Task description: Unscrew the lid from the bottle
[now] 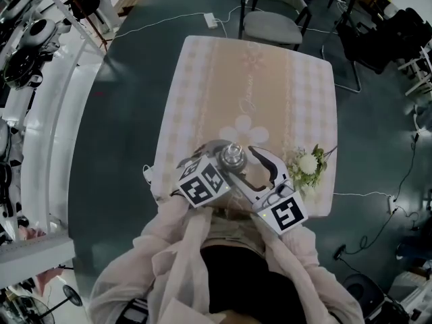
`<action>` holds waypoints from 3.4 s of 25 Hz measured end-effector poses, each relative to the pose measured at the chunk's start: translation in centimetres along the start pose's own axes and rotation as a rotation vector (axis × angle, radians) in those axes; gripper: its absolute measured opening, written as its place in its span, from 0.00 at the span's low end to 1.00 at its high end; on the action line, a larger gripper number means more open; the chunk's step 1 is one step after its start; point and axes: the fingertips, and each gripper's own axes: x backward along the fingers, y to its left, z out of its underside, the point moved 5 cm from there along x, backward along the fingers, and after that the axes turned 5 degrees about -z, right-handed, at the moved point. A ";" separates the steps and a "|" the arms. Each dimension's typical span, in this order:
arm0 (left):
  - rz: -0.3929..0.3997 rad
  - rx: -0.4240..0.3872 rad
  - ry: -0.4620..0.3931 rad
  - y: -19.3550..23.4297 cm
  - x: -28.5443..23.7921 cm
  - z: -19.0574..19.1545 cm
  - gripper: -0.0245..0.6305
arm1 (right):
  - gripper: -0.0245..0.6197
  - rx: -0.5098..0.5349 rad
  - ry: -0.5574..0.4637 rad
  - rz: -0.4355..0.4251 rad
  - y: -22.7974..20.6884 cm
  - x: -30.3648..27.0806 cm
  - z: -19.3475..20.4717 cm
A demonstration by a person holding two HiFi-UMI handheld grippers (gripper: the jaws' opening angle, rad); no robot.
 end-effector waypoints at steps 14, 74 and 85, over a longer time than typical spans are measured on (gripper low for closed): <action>-0.010 -0.042 0.026 -1.1 -0.5 -0.2 0.64 | 0.45 -0.088 -0.016 0.020 0.2 -0.8 0.4; 0.003 -0.044 -0.037 1.0 1.7 0.8 0.64 | 0.45 -0.072 -0.105 -0.076 -2.8 1.7 -2.4; -0.112 0.039 -0.081 3.6 2.8 1.0 0.64 | 0.45 -0.101 -0.038 0.102 -4.7 3.0 -0.2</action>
